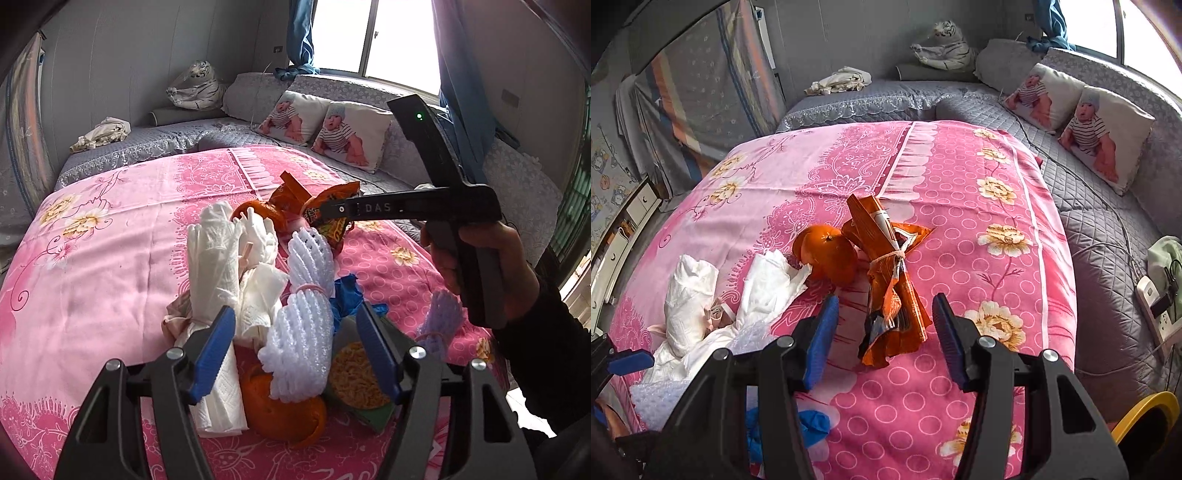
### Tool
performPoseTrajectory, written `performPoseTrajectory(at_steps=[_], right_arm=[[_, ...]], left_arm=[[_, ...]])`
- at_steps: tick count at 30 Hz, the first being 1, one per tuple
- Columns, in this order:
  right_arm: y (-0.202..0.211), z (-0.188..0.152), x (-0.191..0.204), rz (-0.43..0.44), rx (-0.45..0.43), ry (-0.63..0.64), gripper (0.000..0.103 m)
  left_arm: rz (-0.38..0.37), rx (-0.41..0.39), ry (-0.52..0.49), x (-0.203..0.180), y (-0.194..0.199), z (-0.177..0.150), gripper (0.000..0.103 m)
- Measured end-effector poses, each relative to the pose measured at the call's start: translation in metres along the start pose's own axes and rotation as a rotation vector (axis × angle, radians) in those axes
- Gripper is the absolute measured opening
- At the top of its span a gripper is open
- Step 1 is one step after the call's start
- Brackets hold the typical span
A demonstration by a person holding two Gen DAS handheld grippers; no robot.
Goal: Collect trash
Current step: 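Grasp the white mesh scrubber with the left tool while the right tool grasps the orange wrapper, then carry the white mesh scrubber and orange wrapper over the yellow bin with both tools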
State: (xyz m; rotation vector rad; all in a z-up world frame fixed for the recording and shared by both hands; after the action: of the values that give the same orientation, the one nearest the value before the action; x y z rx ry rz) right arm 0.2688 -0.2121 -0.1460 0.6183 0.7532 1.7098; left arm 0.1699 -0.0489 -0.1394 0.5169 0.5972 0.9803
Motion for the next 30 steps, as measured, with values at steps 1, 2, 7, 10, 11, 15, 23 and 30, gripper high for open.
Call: performPoseTrajectory(at_steps=[1, 2, 7, 10, 11, 15, 23, 30], right_arm=[[-0.002, 0.000, -0.001, 0.002, 0.004, -0.004, 0.049], [-0.005, 0.000, -0.001, 0.003, 0.008, -0.006, 0.049], [-0.013, 0.000, 0.000, 0.006, 0.023, -0.010, 0.043], [-0.018, -0.001, -0.003, 0.010, 0.034, -0.018, 0.035], [-0.019, -0.001, -0.004, 0.012, 0.037, -0.023, 0.033], [-0.021, -0.004, -0.007, 0.012, 0.048, -0.036, 0.019], [-0.012, -0.003, -0.012, -0.031, 0.027, -0.037, 0.008], [0.018, 0.001, -0.014, -0.032, -0.034, -0.046, 0.008]], left_arm=[[0.000, 0.004, 0.000, 0.000, -0.001, 0.000, 0.061], [-0.001, 0.008, -0.001, 0.000, -0.003, 0.000, 0.061], [-0.003, 0.033, 0.000, -0.002, -0.011, -0.003, 0.053], [-0.004, 0.054, 0.007, 0.000, -0.016, -0.005, 0.041], [-0.008, 0.059, 0.013, 0.000, -0.018, -0.006, 0.038], [-0.002, 0.063, 0.025, 0.003, -0.019, -0.008, 0.028], [-0.002, 0.020, 0.064, 0.009, -0.003, -0.002, 0.023], [0.011, -0.033, 0.086, 0.013, 0.021, 0.000, 0.023]])
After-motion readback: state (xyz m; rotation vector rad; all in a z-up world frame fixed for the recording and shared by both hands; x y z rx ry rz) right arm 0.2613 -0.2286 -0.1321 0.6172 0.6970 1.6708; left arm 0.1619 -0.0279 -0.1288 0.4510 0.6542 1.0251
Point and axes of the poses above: each gripper's, at about its wrist camera, not at the fingertips, and y roughly against the way its jaws point, x to its left, z to its top, the point moved 6 cm from there along -y, roughly the way its jaws point, and after that the axes turned 7 degrees about y, right-handed, at the moved point
